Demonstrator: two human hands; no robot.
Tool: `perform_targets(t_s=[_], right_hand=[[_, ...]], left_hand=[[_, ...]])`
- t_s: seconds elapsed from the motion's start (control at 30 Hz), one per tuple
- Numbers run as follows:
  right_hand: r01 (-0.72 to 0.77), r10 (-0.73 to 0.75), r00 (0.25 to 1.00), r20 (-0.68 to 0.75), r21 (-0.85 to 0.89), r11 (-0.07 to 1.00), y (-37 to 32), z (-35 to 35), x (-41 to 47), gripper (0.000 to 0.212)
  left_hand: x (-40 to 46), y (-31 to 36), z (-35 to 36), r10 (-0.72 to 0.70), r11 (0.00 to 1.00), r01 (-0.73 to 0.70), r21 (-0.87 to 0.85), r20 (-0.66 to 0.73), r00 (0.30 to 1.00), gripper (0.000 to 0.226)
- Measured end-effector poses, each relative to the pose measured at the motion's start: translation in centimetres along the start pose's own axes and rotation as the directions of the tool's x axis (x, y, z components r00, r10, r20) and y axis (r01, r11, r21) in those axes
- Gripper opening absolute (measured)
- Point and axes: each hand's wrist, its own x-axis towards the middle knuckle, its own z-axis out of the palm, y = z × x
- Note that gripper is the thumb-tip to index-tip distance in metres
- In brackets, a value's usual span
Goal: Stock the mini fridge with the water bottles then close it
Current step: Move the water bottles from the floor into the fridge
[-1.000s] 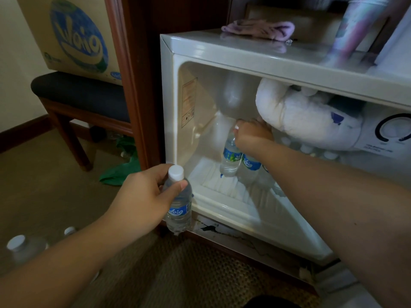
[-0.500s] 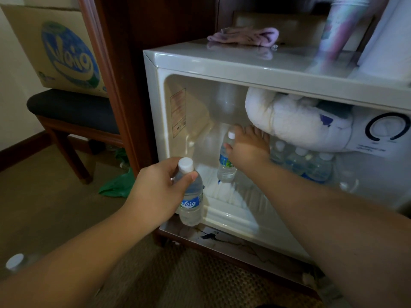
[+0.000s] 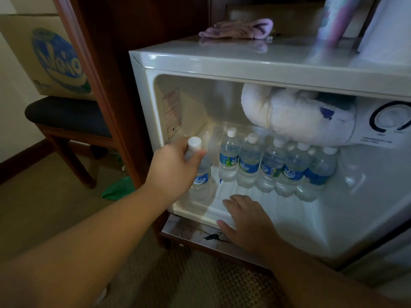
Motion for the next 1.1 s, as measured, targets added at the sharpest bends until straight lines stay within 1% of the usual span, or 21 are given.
perform_targets(t_s=[0.07, 0.13, 0.27, 0.43, 0.53, 0.63, 0.83, 1.0, 1.1], right_hand=[[-0.011, 0.009, 0.992, 0.130, 0.015, 1.000, 0.5, 1.3, -0.5, 0.074], [-0.005, 0.004, 0.986, 0.166, 0.003, 1.000, 0.9, 2.3, -0.7, 0.079], [0.021, -0.018, 0.991, 0.134, -0.021, 1.000, 1.4, 3.4, -0.6, 0.078], [0.025, -0.022, 0.990, 0.137, -0.023, 0.999, 1.5, 4.1, -0.6, 0.076], [0.019, -0.017, 0.989, 0.145, -0.013, 1.000, 1.4, 4.0, -0.6, 0.077], [0.015, -0.014, 0.989, 0.144, -0.005, 1.000, 1.4, 4.0, -0.6, 0.077], [0.016, -0.018, 0.990, 0.140, 0.017, 1.000, 1.5, 4.1, -0.7, 0.077], [0.011, -0.015, 0.994, 0.113, 0.036, 0.999, 1.6, 4.4, -0.8, 0.076], [0.009, -0.014, 0.993, 0.118, 0.039, 0.999, 1.6, 4.4, -0.8, 0.076]], left_hand=[[1.0, 0.1, 0.6, -0.007, 1.000, 0.007, -0.005, -0.006, 1.000, 0.021], [2.0, 0.2, 1.2, -0.002, 1.000, 0.002, -0.007, -0.005, 1.000, 0.019], [3.5, 0.2, 2.6, 0.002, 1.000, -0.001, 0.011, -0.027, 1.000, 0.020], [4.8, -0.2, 4.3, 0.006, 1.000, -0.005, 0.007, -0.065, 0.998, 0.025], [5.5, 0.1, 5.3, -0.025, 1.000, 0.025, 0.002, -0.056, 0.998, 0.030], [6.3, 0.5, 6.4, -0.021, 0.999, 0.022, 0.033, -0.041, 0.999, 0.033], [8.3, 0.2, 8.9, -0.027, 0.995, 0.032, 0.092, -0.059, 0.998, 0.030], [9.6, -0.1, 9.7, -0.094, 0.980, 0.095, 0.172, -0.016, 0.995, 0.029], [9.8, -0.6, 10.1, -0.111, 0.977, 0.109, 0.182, 0.000, 0.994, 0.028]])
